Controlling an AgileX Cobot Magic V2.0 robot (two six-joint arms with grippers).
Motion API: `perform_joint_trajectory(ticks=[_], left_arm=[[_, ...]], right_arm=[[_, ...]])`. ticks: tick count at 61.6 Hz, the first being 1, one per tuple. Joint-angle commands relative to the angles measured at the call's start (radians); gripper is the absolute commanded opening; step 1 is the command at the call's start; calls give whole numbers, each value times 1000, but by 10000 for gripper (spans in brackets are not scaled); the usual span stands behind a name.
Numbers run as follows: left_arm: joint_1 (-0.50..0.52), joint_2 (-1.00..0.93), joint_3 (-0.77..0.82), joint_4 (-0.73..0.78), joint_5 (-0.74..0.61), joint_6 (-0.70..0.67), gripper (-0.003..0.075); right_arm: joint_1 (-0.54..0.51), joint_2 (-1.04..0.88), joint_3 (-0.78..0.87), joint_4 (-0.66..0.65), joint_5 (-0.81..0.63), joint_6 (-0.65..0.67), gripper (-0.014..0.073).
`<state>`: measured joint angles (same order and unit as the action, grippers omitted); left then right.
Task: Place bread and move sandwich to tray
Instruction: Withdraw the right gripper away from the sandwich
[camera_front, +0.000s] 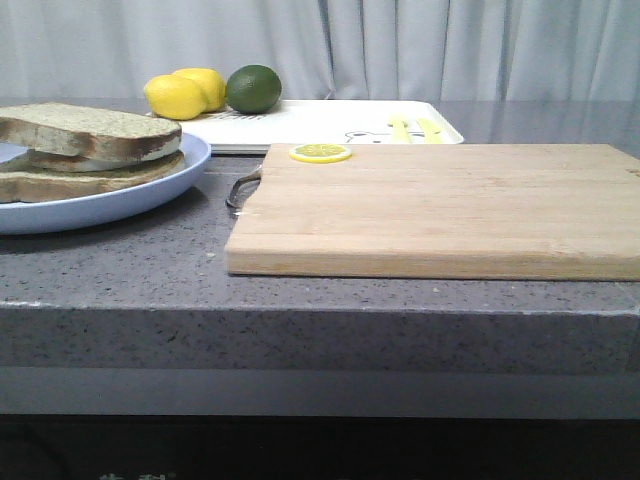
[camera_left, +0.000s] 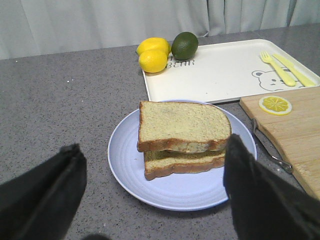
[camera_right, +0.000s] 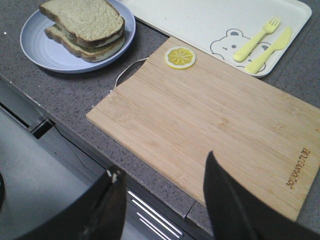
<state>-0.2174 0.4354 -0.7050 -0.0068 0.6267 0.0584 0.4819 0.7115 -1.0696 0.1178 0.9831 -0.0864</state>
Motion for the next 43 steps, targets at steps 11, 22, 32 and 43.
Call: perform_joint_trajectory(ticks=[11,22,32,43], left_arm=[[-5,13,-26,-2,-86,-1,544],[-5,13,-26,-2,-80,-1,544],[-5,20,-66,-1,8,-1,544],[-3,107,-211,7,220,-11,544]], right_arm=[[-5,-157,154,-4,-152,-1,383],[-5,-211,218,-4,-184,-1,383],[-5,-214,219,-4,-175,-1,383],[-5,-214,219,-4,-175,-1,383]])
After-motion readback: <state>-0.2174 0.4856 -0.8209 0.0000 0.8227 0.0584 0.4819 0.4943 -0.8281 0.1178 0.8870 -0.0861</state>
